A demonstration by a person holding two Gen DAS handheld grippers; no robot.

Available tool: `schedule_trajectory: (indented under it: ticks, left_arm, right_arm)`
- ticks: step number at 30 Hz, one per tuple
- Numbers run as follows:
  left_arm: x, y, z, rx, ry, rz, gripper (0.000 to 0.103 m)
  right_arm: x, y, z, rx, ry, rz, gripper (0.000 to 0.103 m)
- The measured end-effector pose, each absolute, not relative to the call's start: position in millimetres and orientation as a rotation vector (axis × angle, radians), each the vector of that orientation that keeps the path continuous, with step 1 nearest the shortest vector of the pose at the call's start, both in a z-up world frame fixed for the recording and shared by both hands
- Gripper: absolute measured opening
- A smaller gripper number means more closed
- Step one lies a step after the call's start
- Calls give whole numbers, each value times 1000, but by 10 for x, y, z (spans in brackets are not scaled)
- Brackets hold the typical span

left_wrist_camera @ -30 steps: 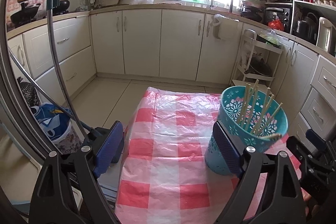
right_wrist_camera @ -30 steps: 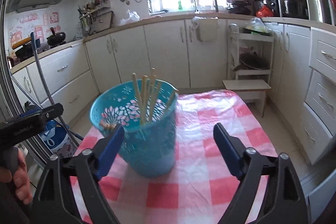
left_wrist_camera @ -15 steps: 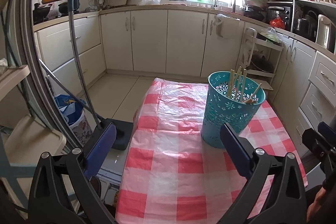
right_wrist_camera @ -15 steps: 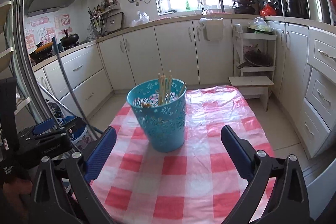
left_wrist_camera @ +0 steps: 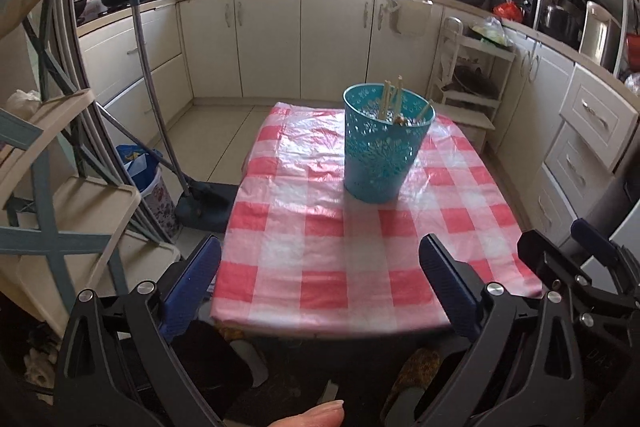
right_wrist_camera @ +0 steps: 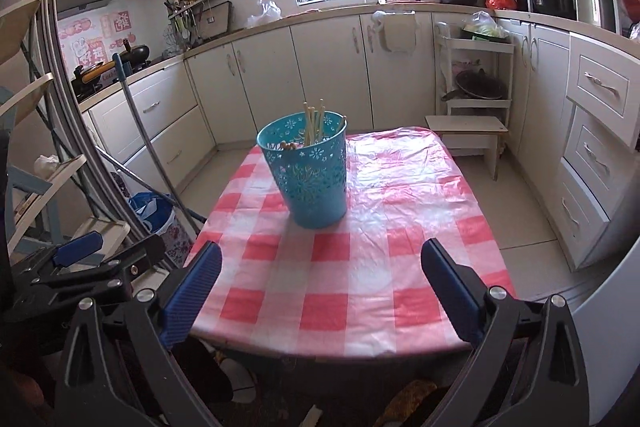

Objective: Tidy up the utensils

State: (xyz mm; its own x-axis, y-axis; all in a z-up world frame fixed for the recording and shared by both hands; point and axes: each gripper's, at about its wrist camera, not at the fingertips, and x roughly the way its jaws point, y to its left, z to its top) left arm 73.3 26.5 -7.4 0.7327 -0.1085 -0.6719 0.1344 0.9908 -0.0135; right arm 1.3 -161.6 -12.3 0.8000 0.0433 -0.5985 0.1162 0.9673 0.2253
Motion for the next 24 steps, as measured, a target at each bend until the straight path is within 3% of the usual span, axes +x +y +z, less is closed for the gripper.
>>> schedule_trajectory:
  ticks: [24]
  left_arm:
    - [-532,353,288,109,688,-78,95]
  right_arm:
    - [-1390,-1458,224,374,681,-46,96]
